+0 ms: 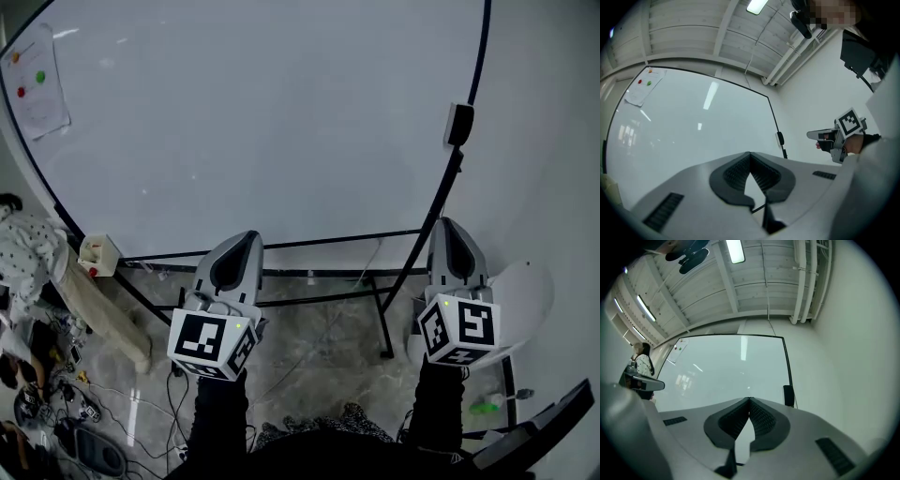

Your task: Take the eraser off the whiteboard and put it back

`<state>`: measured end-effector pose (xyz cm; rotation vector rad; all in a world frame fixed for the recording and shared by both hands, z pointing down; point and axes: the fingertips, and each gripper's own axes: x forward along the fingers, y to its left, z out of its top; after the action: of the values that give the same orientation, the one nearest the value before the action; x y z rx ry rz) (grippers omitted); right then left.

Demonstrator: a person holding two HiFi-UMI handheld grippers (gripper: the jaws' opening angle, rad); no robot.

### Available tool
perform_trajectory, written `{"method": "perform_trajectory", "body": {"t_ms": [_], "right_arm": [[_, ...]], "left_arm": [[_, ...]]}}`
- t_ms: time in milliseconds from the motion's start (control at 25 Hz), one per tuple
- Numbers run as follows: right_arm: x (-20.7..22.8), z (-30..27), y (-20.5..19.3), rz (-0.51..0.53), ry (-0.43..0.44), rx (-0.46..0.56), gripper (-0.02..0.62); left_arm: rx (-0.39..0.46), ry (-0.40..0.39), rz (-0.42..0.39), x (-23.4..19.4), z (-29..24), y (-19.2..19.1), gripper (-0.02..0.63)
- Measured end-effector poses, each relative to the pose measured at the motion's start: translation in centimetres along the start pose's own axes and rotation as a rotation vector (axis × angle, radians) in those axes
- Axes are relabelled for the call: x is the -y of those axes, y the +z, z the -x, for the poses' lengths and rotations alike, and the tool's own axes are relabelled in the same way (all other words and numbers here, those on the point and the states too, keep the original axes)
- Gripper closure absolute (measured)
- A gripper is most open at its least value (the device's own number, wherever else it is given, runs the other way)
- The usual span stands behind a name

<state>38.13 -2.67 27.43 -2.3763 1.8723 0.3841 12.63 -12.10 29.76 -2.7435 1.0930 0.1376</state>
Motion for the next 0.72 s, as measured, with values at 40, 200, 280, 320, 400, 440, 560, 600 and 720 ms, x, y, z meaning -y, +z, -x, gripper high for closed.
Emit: {"method": "perform_trajectory", "body": {"t_ms": [40,200,280,320,400,440,560,600,720], "right_arm": [[0.1,0.3,0.2,0.004,-0.002,0.003,0.584],[1.0,0.9,0.5,0.013,-0.010,0.008,0.584],[1.4,1.1,0.6,0.018,-0.007,0.006,0.585],[1.5,1.2,0.7,0.021,-0.004,0.005,0.586],[1.9,1.3,0.8,0.026,0.003,0.002,0.586],[2.2,1.3,0.8,0.027,0.006,0.000,0.586],[3.3,1.5,0.8,0.029,0.007,-0.001,0.586],[3.6,1.6,0.9,0.031,0.007,0.000,0.586],[4.3,1.9,1.0,0.026,0.014,0.000,0.586]], "left_arm": [[0.002,-0.003,0.001,0.3,0.1,0.1,0.600],[0.004,-0.022,0.020,1.8,0.1,0.1,0.600],[0.002,-0.034,0.025,2.7,-0.2,0.0,0.600],[0.001,-0.039,0.027,3.1,-0.4,0.0,0.600],[0.003,-0.045,0.031,3.8,-0.8,0.2,0.600],[0.006,-0.045,0.032,4.1,-1.0,0.3,0.600],[0.012,-0.045,0.035,5.1,-1.5,0.6,0.600],[0.014,-0.046,0.035,5.4,-1.6,0.6,0.600],[0.016,-0.048,0.038,6.1,-2.0,0.7,0.600]]}}
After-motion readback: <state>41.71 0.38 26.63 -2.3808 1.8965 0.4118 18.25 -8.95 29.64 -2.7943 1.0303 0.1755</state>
